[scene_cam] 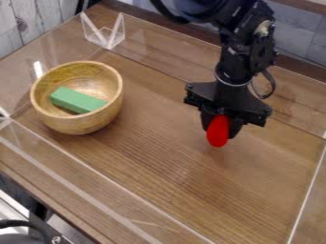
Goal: Move the red fruit to the right
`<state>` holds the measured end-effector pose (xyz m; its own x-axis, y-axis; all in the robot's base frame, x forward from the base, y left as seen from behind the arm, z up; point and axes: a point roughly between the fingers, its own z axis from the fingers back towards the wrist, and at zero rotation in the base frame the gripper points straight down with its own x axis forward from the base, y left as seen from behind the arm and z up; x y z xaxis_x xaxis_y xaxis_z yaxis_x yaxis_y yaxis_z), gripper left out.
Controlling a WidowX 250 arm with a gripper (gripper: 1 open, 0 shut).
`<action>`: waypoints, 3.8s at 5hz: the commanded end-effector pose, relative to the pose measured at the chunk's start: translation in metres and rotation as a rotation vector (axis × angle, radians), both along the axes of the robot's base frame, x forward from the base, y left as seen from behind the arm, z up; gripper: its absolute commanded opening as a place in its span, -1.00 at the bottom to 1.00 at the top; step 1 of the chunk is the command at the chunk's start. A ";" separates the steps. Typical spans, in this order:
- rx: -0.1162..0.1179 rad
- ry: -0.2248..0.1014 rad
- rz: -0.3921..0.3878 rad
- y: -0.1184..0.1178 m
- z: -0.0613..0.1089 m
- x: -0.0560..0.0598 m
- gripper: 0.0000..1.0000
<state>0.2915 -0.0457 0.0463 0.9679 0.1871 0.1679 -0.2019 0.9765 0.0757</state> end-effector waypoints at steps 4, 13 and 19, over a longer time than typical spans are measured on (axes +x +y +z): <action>-0.101 -0.018 -0.045 0.009 0.019 -0.003 1.00; -0.191 0.012 -0.030 -0.036 0.022 -0.028 -1.00; -0.237 0.044 -0.041 -0.028 0.033 -0.041 1.00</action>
